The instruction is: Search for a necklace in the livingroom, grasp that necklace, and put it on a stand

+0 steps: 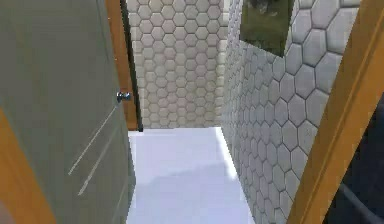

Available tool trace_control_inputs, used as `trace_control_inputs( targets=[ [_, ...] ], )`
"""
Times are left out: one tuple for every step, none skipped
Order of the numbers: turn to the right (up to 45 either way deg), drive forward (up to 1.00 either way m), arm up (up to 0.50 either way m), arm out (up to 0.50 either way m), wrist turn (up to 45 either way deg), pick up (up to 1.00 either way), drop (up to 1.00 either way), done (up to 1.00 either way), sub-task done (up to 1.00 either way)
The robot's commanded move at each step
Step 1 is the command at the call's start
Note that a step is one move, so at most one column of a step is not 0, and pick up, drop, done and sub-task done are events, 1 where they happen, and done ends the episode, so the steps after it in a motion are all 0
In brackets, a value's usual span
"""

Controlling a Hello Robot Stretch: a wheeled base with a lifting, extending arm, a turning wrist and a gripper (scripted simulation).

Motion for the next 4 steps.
trace_control_inputs(
  targets=[
    [0.0, 1.0, 0.0, 0.0, 0.0, 0.0, 0.0, 0.0, 0.0],
    [-12.0, 0.0, 0.0, 0.0, 0.0, 0.0, 0.0, 0.0, 0.0],
    [0.0, 0.05, 0.0, 0.0, 0.0, 0.0, 0.0, 0.0, 0.0],
    [6.0, 0.0, 0.0, 0.0, 0.0, 0.0, 0.0, 0.0, 0.0]
  ],
)
